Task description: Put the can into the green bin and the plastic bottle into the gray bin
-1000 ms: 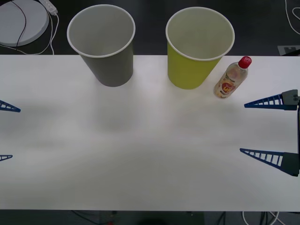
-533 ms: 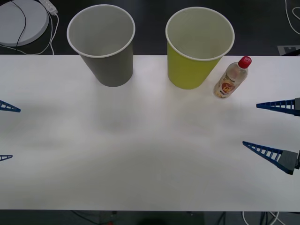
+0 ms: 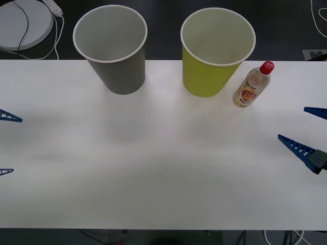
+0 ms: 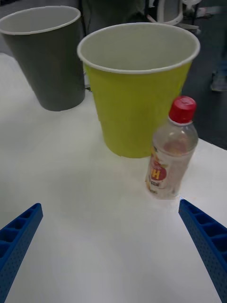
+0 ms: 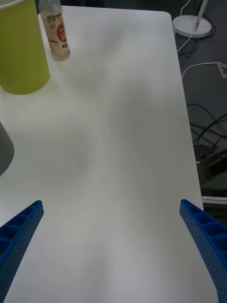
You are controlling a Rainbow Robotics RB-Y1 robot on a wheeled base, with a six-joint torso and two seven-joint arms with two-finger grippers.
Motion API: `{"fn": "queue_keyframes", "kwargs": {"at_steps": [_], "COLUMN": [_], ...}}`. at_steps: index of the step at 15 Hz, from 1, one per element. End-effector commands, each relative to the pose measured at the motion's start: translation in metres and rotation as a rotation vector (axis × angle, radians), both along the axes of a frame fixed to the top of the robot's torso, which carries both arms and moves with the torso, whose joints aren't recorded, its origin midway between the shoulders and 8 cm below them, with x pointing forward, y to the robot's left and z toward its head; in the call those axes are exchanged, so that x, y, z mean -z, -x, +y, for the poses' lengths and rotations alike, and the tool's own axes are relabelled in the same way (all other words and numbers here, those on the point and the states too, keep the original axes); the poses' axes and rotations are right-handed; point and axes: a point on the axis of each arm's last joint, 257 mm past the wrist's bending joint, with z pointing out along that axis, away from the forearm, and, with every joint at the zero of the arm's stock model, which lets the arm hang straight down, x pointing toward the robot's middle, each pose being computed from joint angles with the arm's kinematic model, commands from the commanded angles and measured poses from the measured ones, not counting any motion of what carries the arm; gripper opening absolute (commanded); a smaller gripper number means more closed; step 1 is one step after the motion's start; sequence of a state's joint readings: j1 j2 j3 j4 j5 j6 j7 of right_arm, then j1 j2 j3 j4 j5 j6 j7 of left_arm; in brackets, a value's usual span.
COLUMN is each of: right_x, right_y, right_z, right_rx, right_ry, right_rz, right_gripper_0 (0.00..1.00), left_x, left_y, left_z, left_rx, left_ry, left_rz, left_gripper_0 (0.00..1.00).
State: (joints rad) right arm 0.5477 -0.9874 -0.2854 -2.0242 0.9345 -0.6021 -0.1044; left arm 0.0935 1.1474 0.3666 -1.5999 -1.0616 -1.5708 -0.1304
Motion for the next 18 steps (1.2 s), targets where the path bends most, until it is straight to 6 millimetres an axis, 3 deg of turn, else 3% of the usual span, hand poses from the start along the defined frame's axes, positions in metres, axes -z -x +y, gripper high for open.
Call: {"fn": "queue_keyframes", "kwargs": {"at_steps": [1,8,18], "right_x": [0.008,0.009,0.022], "right_y": [-0.005,-0.022,-0.032], "right_z": [-0.024,-0.07,-0.058], "right_rx": [0.079,0.301,0.305], "right_ry": [-0.072,-0.153,-0.159], "right_rz": [0.019,-0.04,-0.052], "right_gripper_0": [1.0,1.0,1.0], "left_x": [0.0,0.0,0.0], "left_y": [0.0,0.0,0.0], "left_z": [0.0,0.0,0.0], "left_rx": [0.0,0.0,0.0], "left_ry": [0.0,0.0,0.0], "left_rz": [0.0,0.0,0.0], "left_gripper_0": [1.0,1.0,1.0]}}
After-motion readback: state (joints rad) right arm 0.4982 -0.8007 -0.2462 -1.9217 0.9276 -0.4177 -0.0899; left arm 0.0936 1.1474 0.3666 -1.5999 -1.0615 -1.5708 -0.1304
